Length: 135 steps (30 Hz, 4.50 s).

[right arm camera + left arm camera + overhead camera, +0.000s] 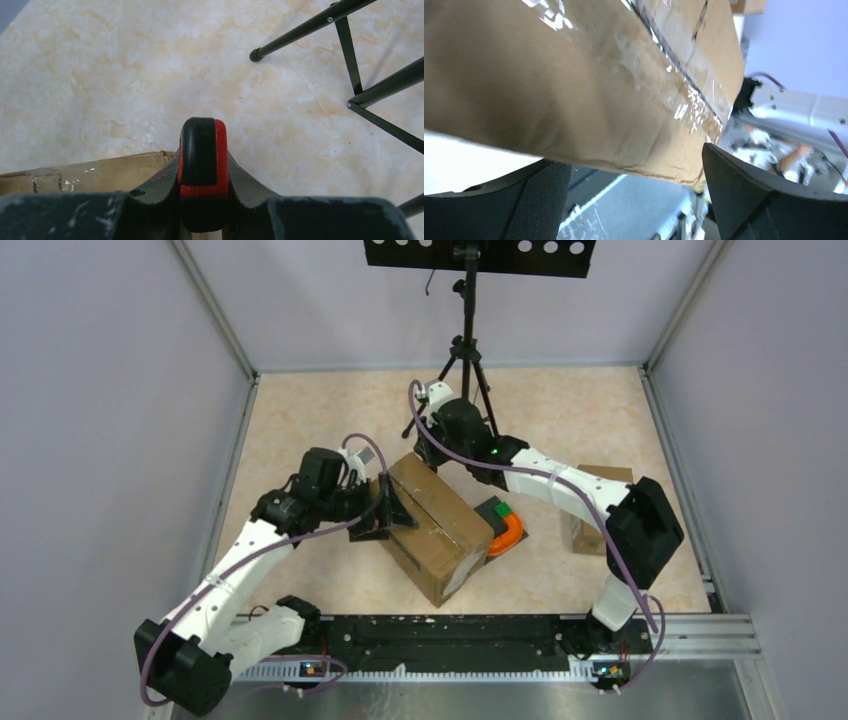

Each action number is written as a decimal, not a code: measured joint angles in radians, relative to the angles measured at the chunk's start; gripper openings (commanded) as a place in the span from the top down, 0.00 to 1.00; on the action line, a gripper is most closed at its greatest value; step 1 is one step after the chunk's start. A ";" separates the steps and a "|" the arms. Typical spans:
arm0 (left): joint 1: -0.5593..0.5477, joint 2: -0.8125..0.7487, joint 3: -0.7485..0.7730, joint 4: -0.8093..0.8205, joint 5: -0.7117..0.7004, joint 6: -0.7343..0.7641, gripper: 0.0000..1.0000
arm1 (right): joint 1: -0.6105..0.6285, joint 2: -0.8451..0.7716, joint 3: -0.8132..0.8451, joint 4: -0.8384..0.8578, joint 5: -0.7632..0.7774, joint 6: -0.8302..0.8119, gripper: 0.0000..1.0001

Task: Unpack the express box
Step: Move the express box to the center of the board, then cut the express box at the center of the board.

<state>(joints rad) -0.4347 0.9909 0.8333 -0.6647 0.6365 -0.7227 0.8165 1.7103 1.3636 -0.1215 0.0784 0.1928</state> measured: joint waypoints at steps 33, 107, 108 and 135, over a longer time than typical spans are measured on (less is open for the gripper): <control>0.311 0.132 0.177 0.020 -0.141 0.229 0.17 | 0.163 -0.412 -0.089 0.154 0.284 -0.097 1.00; 0.344 0.129 0.040 0.115 0.027 0.167 0.50 | 0.330 -0.191 -0.307 0.734 0.270 -0.220 1.00; 0.344 0.127 0.039 0.116 0.024 0.164 0.51 | 0.331 -0.191 -0.312 0.740 0.271 -0.224 1.00; 0.344 0.111 0.030 0.130 0.013 0.137 0.52 | 0.340 -0.193 -0.308 0.746 0.278 -0.288 1.00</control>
<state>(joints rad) -0.0910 1.1019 0.8631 -0.5343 0.6495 -0.5858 1.1568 1.5169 1.0554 0.6243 0.3565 -0.0952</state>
